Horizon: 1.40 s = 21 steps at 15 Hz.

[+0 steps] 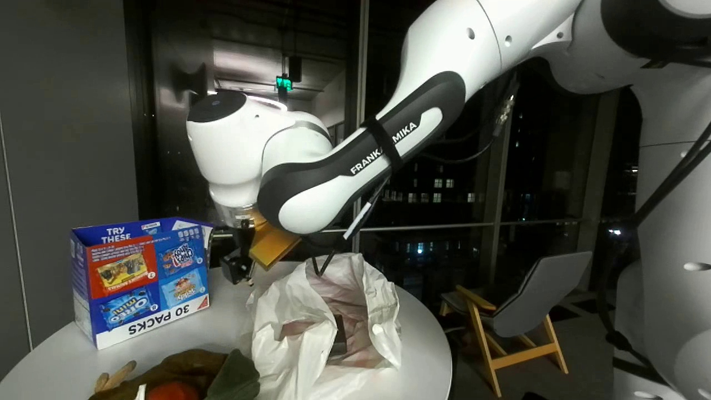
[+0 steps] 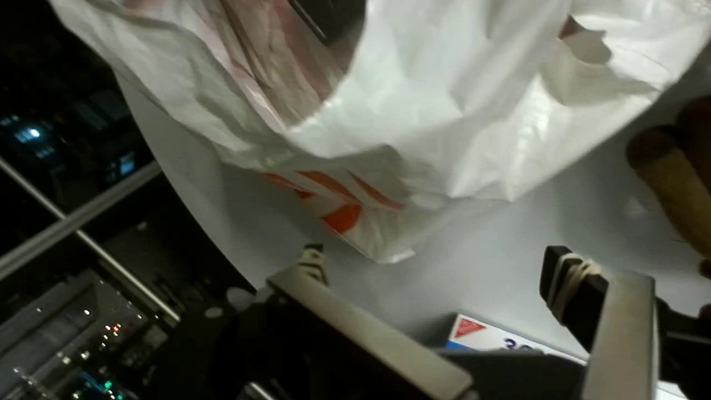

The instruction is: Remove the moose, radish and eraser from the plastic bag and place them on the table.

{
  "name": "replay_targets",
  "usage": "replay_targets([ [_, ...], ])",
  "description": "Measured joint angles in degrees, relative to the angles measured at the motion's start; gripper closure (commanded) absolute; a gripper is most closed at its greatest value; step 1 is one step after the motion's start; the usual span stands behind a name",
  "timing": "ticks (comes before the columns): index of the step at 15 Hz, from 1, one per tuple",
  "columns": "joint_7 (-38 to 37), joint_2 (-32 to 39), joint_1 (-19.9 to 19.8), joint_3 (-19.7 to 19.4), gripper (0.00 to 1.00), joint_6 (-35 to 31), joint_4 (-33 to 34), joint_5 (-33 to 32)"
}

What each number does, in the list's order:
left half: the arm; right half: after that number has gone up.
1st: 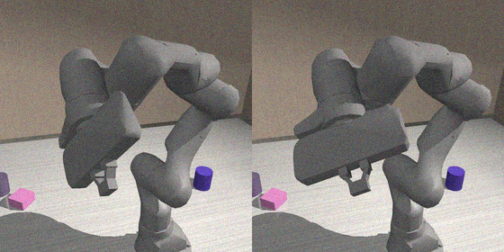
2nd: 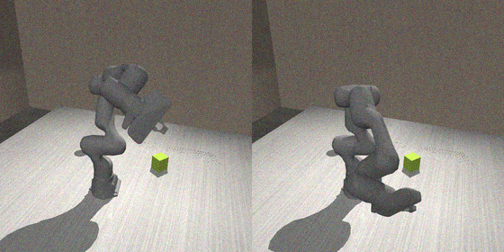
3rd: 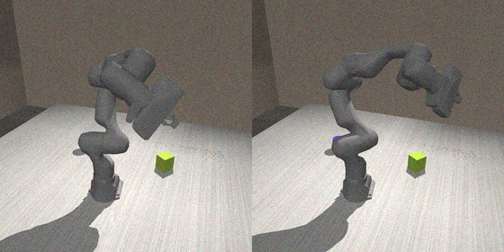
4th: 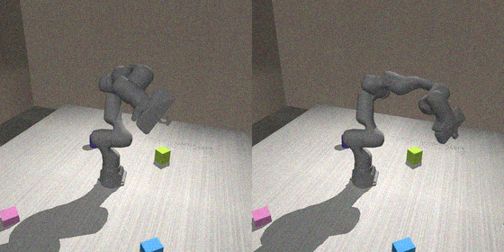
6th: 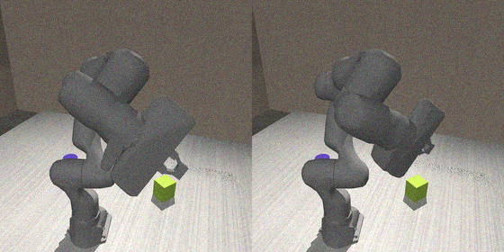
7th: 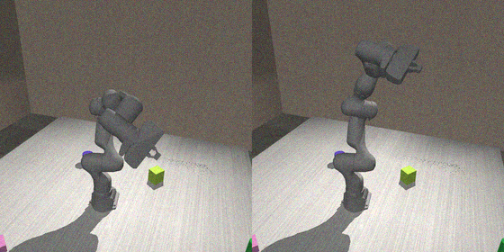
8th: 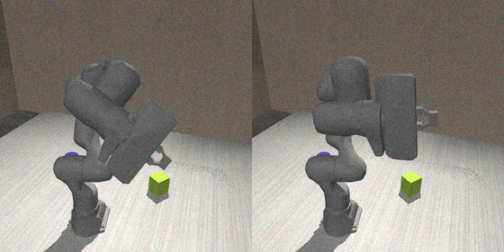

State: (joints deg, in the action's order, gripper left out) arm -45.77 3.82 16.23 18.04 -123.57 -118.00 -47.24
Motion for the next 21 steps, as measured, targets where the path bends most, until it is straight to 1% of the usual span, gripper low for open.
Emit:
replay_targets([
  [3,-0.2,-1.4,-1.0,-2.6,0.00,6.8,-0.4,4.2],
  [6,-1.2,-2.0,-2.9,-5.1,0.00,11.4,-1.3,8.0],
  [9,-4.4,-2.6,-4.7,-7.2,0.00,14.8,-2.7,11.2],
  [11,-7.4,-2.8,-5.5,-7.8,0.00,17.3,-3.3,14.0],
  [14,-11.2,-4.5,-6.1,-8.1,0.00,18.5,-4.4,20.8],
  [17,-14.6,-8.9,-6.5,-8.1,0.00,18.4,-7.0,27.6],
  [19,-18.0,-12.5,-6.8,-8.1,0.00,18.6,-8.9,29.8],
  [21,-21.2,-14.9,-7.3,-8.0,0.00,20.0,-10.1,29.9],
])
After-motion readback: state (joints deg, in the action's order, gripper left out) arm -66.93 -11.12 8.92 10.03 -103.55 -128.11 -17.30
